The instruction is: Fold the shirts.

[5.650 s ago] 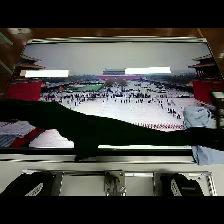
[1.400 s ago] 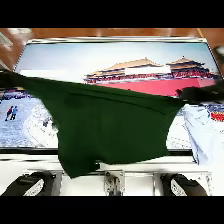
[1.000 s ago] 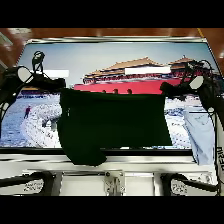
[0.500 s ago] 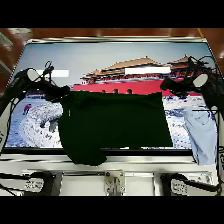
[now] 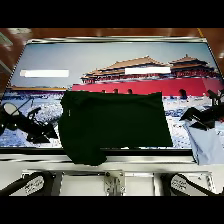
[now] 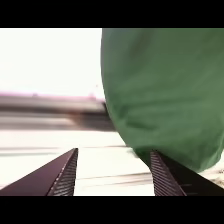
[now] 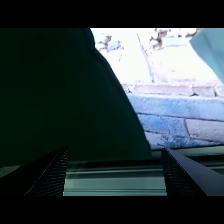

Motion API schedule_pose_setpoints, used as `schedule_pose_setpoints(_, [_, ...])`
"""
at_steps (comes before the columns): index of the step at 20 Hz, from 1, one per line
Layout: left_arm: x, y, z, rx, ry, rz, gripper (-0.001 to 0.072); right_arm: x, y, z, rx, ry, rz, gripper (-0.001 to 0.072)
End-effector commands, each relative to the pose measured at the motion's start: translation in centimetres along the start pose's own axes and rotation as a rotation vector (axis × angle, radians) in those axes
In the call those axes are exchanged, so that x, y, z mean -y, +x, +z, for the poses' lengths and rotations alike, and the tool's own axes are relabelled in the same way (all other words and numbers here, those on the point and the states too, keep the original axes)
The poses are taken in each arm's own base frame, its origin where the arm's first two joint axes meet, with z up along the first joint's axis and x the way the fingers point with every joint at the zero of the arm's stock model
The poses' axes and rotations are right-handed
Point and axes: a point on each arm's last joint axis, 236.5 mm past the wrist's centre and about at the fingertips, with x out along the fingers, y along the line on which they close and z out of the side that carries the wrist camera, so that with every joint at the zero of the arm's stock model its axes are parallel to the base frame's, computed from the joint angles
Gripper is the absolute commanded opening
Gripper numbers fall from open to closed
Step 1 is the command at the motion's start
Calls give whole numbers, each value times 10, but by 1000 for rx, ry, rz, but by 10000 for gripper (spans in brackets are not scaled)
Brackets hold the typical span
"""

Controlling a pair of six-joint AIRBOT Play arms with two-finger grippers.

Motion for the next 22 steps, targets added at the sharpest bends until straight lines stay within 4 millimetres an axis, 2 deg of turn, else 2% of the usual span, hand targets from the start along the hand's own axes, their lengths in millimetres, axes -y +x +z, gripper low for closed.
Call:
schedule_pose_setpoints(1, [-8, 40, -22, 11, -86, -80, 534, -7, 12, -26, -69, 37, 109, 693])
schedule_pose_setpoints(7, [13, 67, -11, 16, -101, -176, 535, -4, 15, -19, -38, 38, 99, 693])
schedule_pose_setpoints(11, [17, 78, -5, 24, -80, -154, 518, -1, 15, -16, -22, 39, 89, 693])
schedule_pose_setpoints(12, [17, 80, -3, 29, -75, -147, 435, 2, 17, -18, -29, 38, 76, 693])
schedule_pose_setpoints(13, [18, 82, -2, 29, -70, -142, 279, 9, 22, -25, -57, 40, 55, 693])
schedule_pose_setpoints(15, [19, 84, -3, 23, -65, -140, 69, 16, 38, -44, -123, 45, 48, 693])
schedule_pose_setpoints(16, [19, 83, -3, 26, -64, -141, 41, 15, 49, -55, -158, 28, 67, 693])
schedule_pose_setpoints(18, [20, 80, 0, 35, -57, -141, 41, 21, 69, -72, -220, 24, 75, 693])
schedule_pose_setpoints(22, [23, 73, 6, 67, -41, -143, 41, 20, 93, -74, -276, 82, 125, 693])
